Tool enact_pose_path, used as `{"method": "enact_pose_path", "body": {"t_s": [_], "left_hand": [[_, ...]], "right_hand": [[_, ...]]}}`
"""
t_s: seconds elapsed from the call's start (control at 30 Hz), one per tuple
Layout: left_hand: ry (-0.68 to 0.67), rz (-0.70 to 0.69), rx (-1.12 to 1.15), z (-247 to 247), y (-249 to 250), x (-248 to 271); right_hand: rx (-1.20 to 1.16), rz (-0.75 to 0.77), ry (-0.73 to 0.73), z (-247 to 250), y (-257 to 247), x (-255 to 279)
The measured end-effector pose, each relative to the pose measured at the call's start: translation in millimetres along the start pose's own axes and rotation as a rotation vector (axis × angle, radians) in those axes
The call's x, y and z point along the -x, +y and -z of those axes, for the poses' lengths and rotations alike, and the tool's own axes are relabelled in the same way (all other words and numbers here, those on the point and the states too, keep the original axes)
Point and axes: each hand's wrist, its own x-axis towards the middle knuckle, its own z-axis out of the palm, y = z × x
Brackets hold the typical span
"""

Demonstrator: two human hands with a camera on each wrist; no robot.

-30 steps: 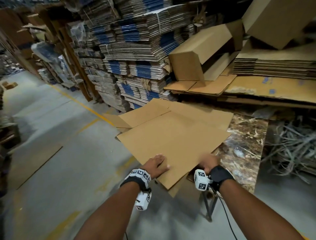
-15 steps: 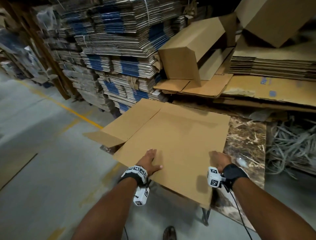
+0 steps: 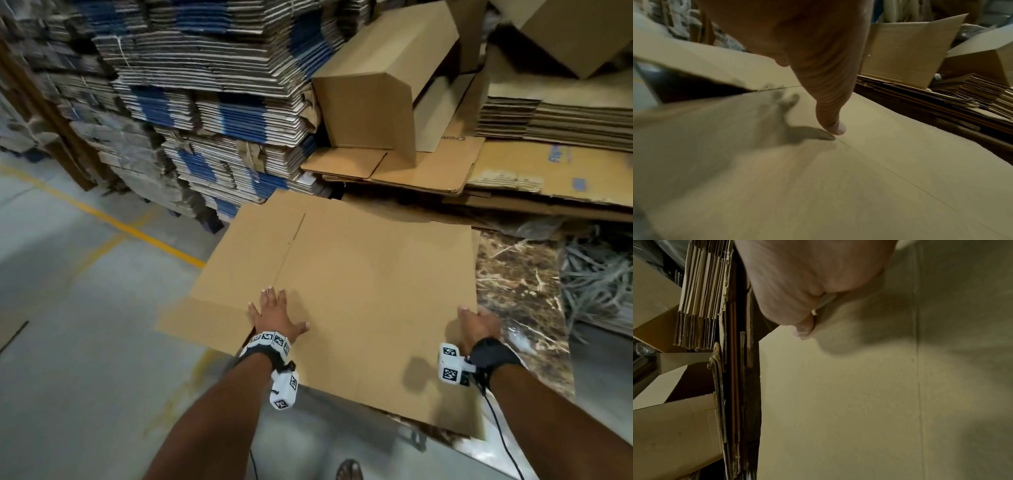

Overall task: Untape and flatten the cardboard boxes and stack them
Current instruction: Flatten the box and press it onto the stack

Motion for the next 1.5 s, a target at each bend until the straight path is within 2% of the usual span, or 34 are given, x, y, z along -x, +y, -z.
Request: {"method": "enact_pose_path", "body": {"t_s": [0.17, 0.3, 0.53, 0.7, 0.77, 0.83, 0.87, 0.93, 0.97, 1.03, 1.1, 1.23, 1.4, 1.5], "left_hand": [[-0.141, 0.023, 0.199, -25.2, -20.8, -18.5], [-0.034, 0.081, 0.512, -36.4, -31.9, -24.4], [0.039, 0.416, 0.684, -31.7, -55.1, -20.2], [0.011, 0.819, 0.892, -37.0, -53.6, -4.0], [-0.041, 0.988, 1.035, -34.8, -54.6, 1.3], [-0.116, 1.051, 1.213, -49.3, -67.5, -8.0], [-0.098, 1.052, 1.304, -88.7, -84.6, -34.7], [-0.200, 0.939, 1.430, -104.8, -93.8, -50.0], [-0.139, 0.922, 1.487, -108.0, -96.0, -49.7], [0.052, 0.993, 1.513, -97.5, -87.0, -39.6], [0.225, 1.135, 1.480, -48.7, -57.8, -6.3], [0.498, 1.121, 1.390, -13.7, -47.3, 17.6], [0.606, 1.008, 1.320, 30.3, -52.0, 21.7], [0.575, 0.897, 1.294, 51.9, -50.9, 11.9]], "right_hand": [[0.121, -0.015, 0.032, -8.6, 4.2, -4.8], [0.246, -0.049, 0.033, -10.2, 5.8, -7.7], [0.364, -0.048, 0.017, -12.4, 1.3, -10.3], [0.313, -0.039, 0.045, -13.3, 5.1, -4.1], [0.281, -0.029, 0.058, -13.3, 7.4, -2.5], [0.233, -0.032, 0.055, -11.7, 9.6, -3.1], [0.219, -0.033, 0.048, -10.6, 9.5, -1.5], [0.157, -0.032, 0.032, -9.5, 9.1, 2.3], [0.125, -0.021, 0.030, -9.8, 8.4, 5.6], [0.079, 0.009, 0.044, -12.7, 8.6, 13.2], [0.024, 0.024, 0.087, -17.3, 15.7, 13.6], [-0.042, 0.007, 0.112, -23.3, 21.0, 12.6], [-0.185, -0.015, 0.067, -21.6, -14.0, 25.6], [-0.189, -0.070, -0.009, -24.2, -22.8, 11.2]]}}
